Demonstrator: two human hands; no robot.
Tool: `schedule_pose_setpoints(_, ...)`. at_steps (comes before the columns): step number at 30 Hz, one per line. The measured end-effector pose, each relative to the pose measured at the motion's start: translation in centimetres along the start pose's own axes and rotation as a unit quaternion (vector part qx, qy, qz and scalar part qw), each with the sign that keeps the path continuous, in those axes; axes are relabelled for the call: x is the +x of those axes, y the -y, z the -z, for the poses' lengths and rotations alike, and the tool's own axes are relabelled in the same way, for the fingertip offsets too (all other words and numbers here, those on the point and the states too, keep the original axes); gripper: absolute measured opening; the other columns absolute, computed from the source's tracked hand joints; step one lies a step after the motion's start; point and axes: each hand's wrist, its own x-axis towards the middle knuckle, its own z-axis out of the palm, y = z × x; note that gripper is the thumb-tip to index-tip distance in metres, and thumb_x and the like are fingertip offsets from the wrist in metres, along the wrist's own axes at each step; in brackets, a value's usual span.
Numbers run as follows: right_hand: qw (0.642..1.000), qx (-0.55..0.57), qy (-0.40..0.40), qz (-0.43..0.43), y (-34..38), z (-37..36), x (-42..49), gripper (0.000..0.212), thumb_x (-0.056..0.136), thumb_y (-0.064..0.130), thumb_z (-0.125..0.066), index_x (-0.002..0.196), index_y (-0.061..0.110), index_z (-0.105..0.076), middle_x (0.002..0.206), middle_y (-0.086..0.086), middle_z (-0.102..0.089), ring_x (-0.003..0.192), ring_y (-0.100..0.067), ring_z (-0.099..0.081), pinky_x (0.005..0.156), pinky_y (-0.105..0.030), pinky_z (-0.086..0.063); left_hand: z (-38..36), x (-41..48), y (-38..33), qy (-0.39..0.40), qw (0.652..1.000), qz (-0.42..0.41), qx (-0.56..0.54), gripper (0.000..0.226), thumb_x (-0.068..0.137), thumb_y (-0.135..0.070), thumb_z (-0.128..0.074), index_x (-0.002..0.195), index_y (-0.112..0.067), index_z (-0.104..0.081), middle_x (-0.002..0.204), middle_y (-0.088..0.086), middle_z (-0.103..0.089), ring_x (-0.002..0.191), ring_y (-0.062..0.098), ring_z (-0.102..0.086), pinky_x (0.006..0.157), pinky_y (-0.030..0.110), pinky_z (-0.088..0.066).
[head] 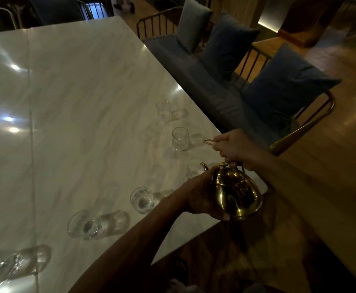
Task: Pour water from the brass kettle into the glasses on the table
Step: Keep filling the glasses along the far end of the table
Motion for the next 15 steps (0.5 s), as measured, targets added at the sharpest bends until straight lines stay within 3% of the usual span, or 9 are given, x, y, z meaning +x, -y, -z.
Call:
schedule_pose_setpoints(2,1.000,0.007,-0.008,0.000,-0.6,0.2,-0.4,0.040,0.094,0.010,-0.056,0.134,0.011,-0.052,0.067,-0.006,-0.053,0.044,-0.009,-0.040,0.035,-0.021,-0.033,-0.3,-0.3,-0.1,-0.002,1.000,-0.001,0.020,0.130,0.051,-0.056,-0.093,0.159,-0.036,-0.023,0.157,-0.011,-0.047,0.145,0.017,-0.048,0.115,0.051,-0.046)
schedule_pose_setpoints(4,1.000,0.016,-0.016,-0.001,-0.9,0.3,-0.8,0.041,0.094,0.012,-0.057,0.134,0.013,-0.052,0.064,-0.005,-0.052,0.042,-0.008,-0.039,0.034,-0.021,-0.032,-0.3,-0.6,-0.3,0.001,1.000,-0.001,0.030,0.129,0.052,-0.055,-0.094,0.159,-0.034,-0.024,0.157,-0.009,-0.048,0.143,0.018,-0.049,0.114,0.050,-0.047)
schedule_pose_setpoints(8,0.999,0.025,-0.045,0.005,-0.8,0.0,-1.7,0.043,0.093,0.015,-0.059,0.135,0.013,-0.052,0.062,-0.004,-0.052,0.041,-0.008,-0.040,0.033,-0.021,-0.032,0.3,-1.1,-0.4,0.005,0.997,-0.011,0.073,0.134,0.047,-0.074,-0.080,0.160,-0.034,-0.021,0.158,-0.006,-0.047,0.140,0.021,-0.053,0.112,0.050,-0.048)
schedule_pose_setpoints(11,0.997,0.016,-0.066,0.020,-0.5,-0.2,-2.9,0.042,0.093,0.020,-0.060,0.135,0.015,-0.053,0.063,-0.003,-0.055,0.041,-0.008,-0.043,0.034,-0.020,-0.034,0.6,-1.4,-0.2,0.006,0.995,-0.027,0.098,0.136,0.049,-0.077,-0.076,0.162,-0.029,-0.020,0.159,-0.004,-0.046,0.142,0.022,-0.051,0.114,0.049,-0.047)
schedule_pose_setpoints(15,0.992,-0.027,-0.099,0.076,1.0,0.3,-4.3,0.023,0.094,0.023,-0.060,0.116,0.017,-0.062,0.074,-0.002,-0.059,0.054,-0.009,-0.052,0.037,-0.019,-0.040,1.6,-0.8,-1.1,-0.013,0.990,-0.056,0.132,0.130,0.056,-0.070,-0.082,0.162,-0.027,-0.020,0.159,-0.001,-0.046,0.142,0.024,-0.051,0.113,0.052,-0.047)
